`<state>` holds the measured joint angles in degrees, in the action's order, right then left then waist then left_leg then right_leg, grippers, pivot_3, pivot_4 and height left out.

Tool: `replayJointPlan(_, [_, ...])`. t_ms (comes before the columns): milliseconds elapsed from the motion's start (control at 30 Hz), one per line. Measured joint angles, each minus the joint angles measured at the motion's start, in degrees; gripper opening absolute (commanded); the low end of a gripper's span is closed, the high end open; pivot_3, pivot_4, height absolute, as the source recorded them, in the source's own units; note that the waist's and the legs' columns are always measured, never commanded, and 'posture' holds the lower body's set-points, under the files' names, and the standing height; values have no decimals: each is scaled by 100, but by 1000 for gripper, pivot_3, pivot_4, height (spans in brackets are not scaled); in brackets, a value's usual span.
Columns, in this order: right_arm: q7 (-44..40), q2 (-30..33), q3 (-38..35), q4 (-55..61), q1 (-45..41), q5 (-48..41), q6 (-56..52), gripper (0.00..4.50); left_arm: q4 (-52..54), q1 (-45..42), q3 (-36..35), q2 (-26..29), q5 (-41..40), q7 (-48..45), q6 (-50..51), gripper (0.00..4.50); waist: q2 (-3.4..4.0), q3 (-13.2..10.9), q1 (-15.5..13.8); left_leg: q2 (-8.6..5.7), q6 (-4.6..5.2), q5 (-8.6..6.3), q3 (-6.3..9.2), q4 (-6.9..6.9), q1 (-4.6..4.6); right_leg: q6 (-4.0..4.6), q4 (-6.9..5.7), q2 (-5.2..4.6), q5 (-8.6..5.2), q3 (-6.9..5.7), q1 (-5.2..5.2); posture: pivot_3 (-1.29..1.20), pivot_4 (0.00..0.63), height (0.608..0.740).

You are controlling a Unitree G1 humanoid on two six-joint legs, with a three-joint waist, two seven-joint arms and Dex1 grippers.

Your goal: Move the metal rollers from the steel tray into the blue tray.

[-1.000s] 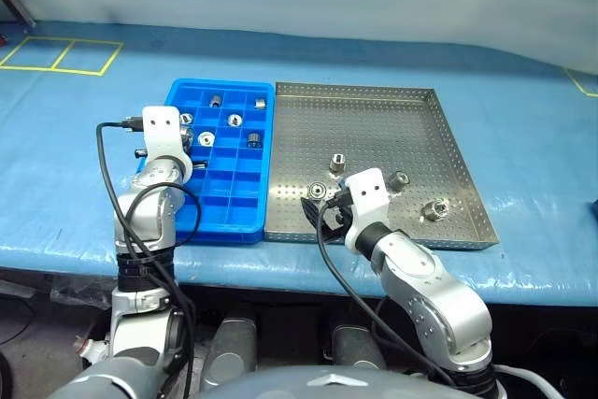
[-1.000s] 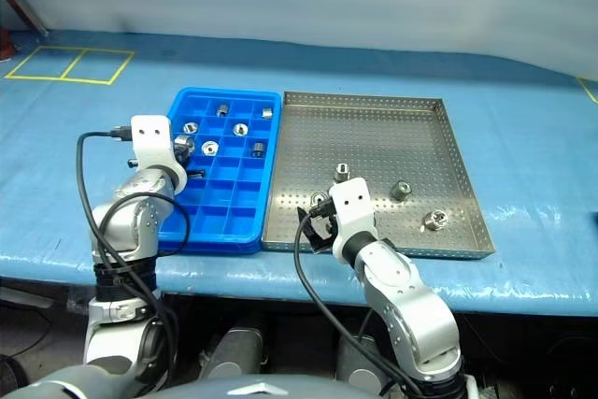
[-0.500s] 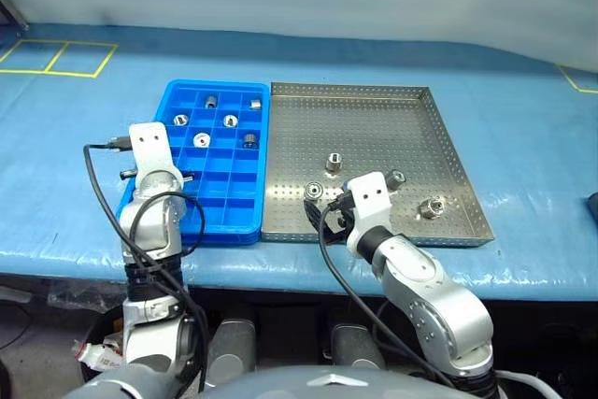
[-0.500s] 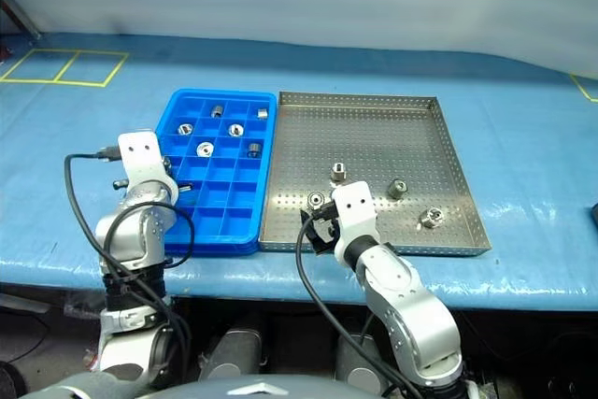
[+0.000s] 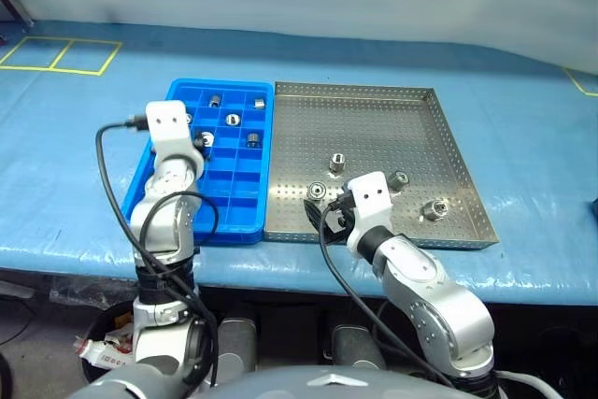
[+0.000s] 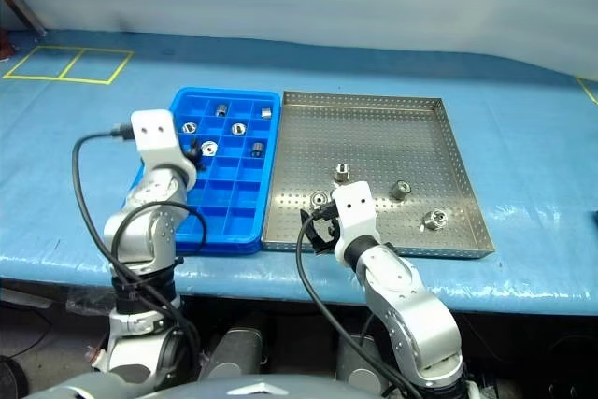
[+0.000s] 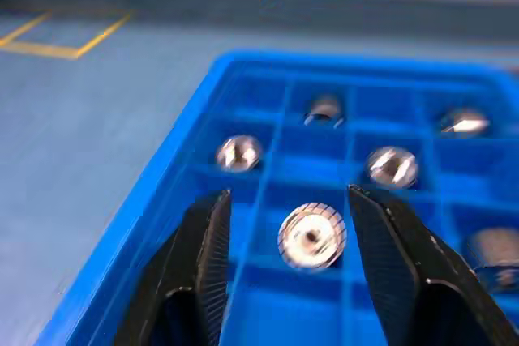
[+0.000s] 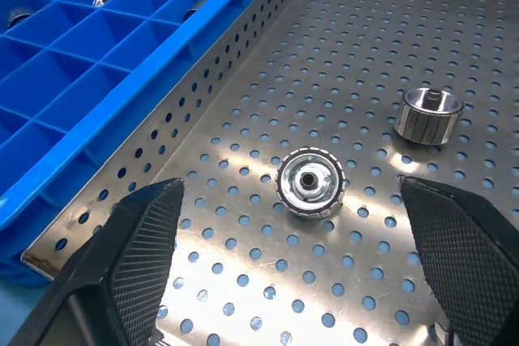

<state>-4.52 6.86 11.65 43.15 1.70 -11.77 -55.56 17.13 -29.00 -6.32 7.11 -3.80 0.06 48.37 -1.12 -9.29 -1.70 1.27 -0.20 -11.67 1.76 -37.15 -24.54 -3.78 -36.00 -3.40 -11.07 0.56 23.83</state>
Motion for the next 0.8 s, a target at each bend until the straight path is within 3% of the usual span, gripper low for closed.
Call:
replayJointPlan(200, [81, 132, -435, 313, 464, -5, -5, 4500, -19, -138, 1868, 1537, -1053, -3358, -179, 2527, 9, 0, 117, 4, 3, -2, -6, 15, 0, 11, -1, 1, -7, 4, 12, 25, 150, 740])
replayJointPlan(333, [122, 197, -623, 451, 688, 0, -7, 4500, -517, -303, 2702, 2079, -1041, -4618, -594, 2527, 15, -2, 224, 13, 3, -2, -9, 7, 2, 12, -7, 7, -8, 3, 14, -18, 150, 740])
replayJointPlan(533, [300, 94, -647, 564, 995, 41, 18, 4500, -1727, -934, 3274, 1962, -625, -5345, -1419, 2527, 15, -2, 282, 12, 5, -2, -19, 0, -1, 9, -5, 2, -8, 8, 13, -64, 150, 740])
replayJointPlan(767, [488, -82, -516, 604, 1097, 133, 137, 4500, -2866, -1110, 3626, 1295, 152, -4966, -1984, 2527, 15, -1, 348, 11, 8, -3, -21, 6, -12, 7, -6, 6, -7, 14, 26, -92, 150, 740])
replayJointPlan(800, [498, -84, -504, 621, 1104, 145, 144, 4500, -2981, -1142, 3629, 1235, 224, -4905, -2039, 2703, 15, -1, 361, 12, 8, -3, -21, 5, -12, 7, -6, 6, -7, 14, 27, -92, 150, 740])
